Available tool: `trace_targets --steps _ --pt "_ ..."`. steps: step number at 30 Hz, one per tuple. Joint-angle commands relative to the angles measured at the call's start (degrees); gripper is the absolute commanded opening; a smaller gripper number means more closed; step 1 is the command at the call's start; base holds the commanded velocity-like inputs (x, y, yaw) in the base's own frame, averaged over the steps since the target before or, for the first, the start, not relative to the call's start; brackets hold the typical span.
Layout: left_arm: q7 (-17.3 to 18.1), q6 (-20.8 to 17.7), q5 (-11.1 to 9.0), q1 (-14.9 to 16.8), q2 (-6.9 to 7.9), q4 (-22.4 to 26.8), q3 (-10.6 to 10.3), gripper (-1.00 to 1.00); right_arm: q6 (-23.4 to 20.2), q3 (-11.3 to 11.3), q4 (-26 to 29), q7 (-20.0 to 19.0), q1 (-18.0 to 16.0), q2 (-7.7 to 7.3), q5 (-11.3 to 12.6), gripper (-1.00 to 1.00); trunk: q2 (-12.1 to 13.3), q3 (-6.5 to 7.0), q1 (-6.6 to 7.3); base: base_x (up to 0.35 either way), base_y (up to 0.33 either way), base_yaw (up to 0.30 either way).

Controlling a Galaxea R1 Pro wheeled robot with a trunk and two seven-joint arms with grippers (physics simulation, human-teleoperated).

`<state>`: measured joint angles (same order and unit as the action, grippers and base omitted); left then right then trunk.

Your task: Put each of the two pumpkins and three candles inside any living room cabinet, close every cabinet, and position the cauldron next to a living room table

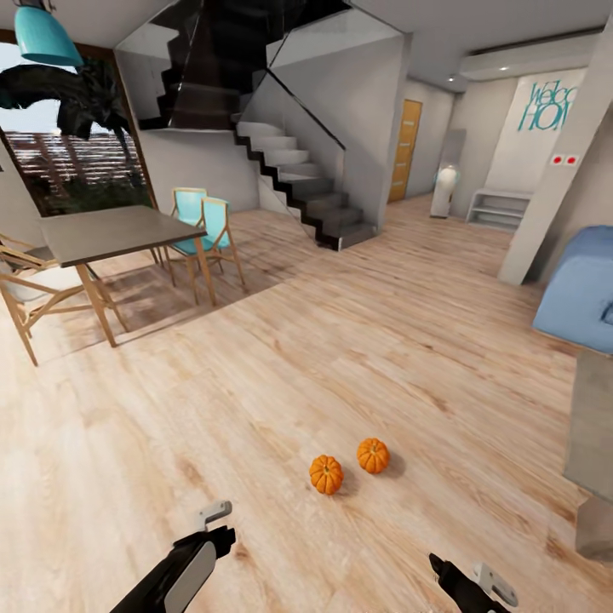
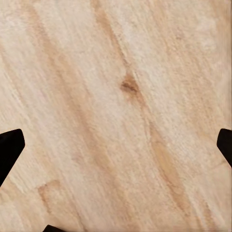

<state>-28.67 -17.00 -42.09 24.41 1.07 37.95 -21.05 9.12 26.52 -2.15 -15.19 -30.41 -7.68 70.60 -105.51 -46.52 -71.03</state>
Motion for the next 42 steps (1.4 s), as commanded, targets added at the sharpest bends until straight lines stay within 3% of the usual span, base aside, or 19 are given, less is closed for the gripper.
trace_targets --steps 1,42 --pt "-0.5 -0.1 -0.4 0.0 0.09 0.1 -0.4 1.00 0.1 0.5 -0.2 -0.5 -0.1 0.04 0.6 1.00 0.0 -0.01 0.01 0.000 0.000 -0.279" --pt "-0.5 0.0 -0.3 0.0 0.51 -0.2 -0.5 1.00 -0.2 0.7 0.5 -1.2 -0.1 0.29 0.4 1.00 0.0 0.10 0.01 0.102 -0.020 -0.021"
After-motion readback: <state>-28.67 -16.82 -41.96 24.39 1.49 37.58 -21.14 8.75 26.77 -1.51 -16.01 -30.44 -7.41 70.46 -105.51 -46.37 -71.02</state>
